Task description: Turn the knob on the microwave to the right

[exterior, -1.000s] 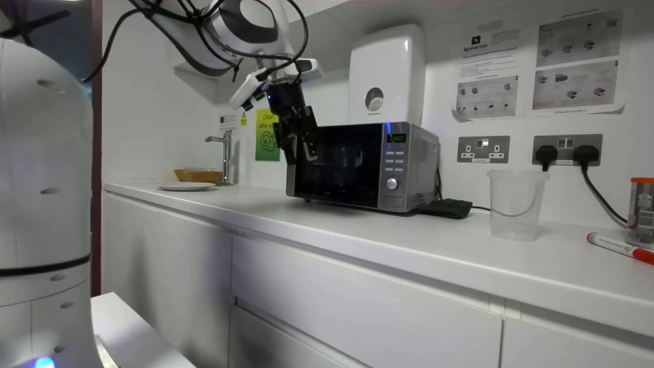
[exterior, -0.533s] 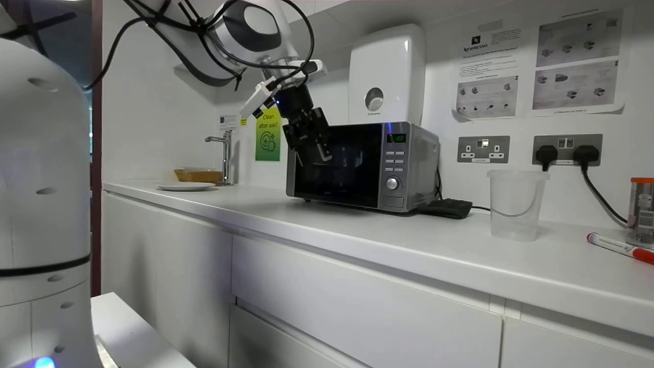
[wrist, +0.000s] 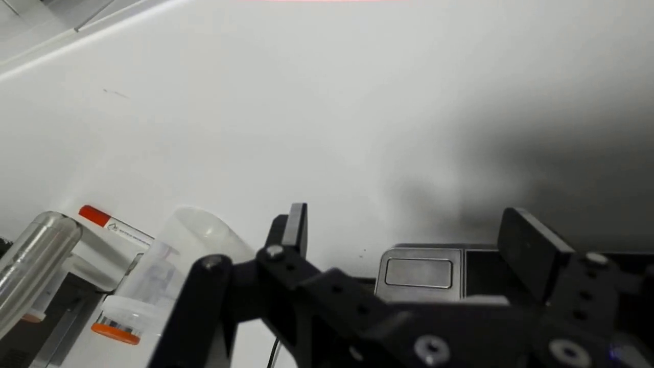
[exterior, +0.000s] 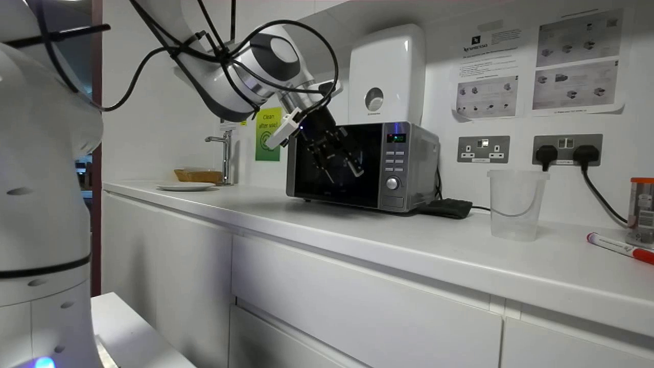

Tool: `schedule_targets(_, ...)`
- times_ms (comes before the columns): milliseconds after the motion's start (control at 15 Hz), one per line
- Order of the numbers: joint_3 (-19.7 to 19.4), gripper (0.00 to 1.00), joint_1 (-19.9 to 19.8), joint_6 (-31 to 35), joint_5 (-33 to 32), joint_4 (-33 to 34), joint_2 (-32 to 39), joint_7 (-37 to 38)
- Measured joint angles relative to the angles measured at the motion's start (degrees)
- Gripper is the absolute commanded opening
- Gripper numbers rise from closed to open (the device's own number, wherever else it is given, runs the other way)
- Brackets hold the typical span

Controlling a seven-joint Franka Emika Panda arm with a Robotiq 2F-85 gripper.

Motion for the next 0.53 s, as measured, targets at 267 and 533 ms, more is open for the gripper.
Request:
schedule_targets(267,1.9,1.00,-2.4,2.7,-0.6,0.5,3.0,3.0)
schedule_targets(533,1.9,1.00,-2.0,2.8,2.4,1.7,5.2,3.2)
